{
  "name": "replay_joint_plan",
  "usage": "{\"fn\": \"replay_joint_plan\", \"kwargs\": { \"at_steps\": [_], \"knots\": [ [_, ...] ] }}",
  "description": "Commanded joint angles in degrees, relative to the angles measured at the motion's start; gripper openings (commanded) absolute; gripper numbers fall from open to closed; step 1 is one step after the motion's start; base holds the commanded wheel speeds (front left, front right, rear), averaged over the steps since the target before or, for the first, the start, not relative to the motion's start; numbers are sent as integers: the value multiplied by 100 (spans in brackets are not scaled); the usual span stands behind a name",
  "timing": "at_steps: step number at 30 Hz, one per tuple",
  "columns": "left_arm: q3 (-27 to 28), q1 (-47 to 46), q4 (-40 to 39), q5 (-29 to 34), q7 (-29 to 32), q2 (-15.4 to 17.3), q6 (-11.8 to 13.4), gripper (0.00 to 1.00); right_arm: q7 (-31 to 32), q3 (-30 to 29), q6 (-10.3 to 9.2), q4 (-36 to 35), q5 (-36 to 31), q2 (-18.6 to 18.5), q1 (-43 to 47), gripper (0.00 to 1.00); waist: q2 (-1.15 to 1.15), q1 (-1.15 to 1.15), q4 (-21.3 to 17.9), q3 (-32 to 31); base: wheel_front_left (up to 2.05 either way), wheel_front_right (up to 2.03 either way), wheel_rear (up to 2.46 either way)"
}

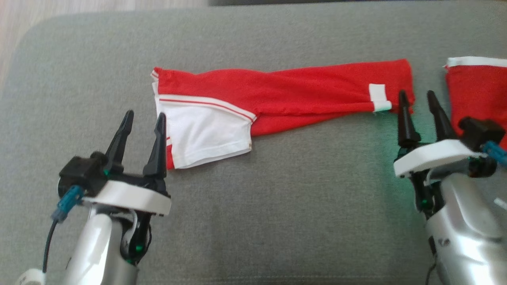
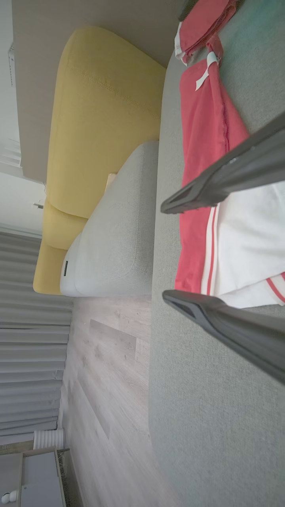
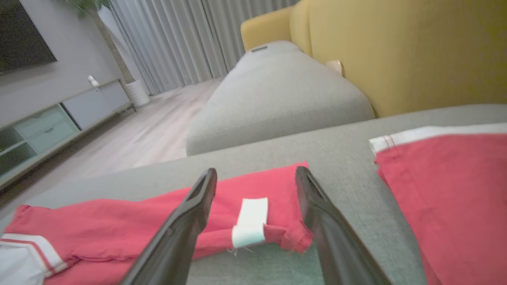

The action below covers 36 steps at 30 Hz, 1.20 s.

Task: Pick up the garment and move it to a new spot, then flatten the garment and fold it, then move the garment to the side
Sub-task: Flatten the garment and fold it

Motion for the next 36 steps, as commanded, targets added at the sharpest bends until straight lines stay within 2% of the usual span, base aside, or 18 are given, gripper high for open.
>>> {"fn": "replay_joint_plan", "kwargs": {
  "at_steps": [1,12,17,21,22,23,24,36],
  "knots": [
    [186,-283,-166,40,-32,21,-16,100,66,-35,-5,-17,-133,83,-323,100,0,0,105,136,0,0,0],
    [-18,-518,-60,-2,-32,-91,-55,100,730,-1630,-5,1644,-1674,158,-1444,100,0,0,465,608,0,0,0],
    [-97,-574,-45,-58,-32,-93,-56,100,1215,-2122,-5,2272,-2151,168,-1747,100,0,0,537,696,0,0,0],
    [-122,-603,-25,-81,-32,-90,-56,100,1344,-2284,-5,2570,-2309,228,-1888,100,0,0,553,714,0,0,0],
    [-126,-608,-16,-85,-32,-89,-56,100,1343,-2292,-5,2628,-2308,247,-1913,90,0,0,546,708,0,0,0],
    [-130,-608,-4,-88,-32,-86,-56,100,1320,-2289,-5,2674,-2307,261,-1931,29,0,0,532,692,0,0,0],
    [-134,-603,8,-89,-32,-85,-56,100,1277,-2271,-5,2704,-2309,272,-1940,0,0,0,516,671,0,0,0],
    [-148,-415,76,-121,-33,-40,-57,100,622,-2356,-5,2726,-2095,29,-1577,0,0,0,139,119,0,0,0]
  ]
}}
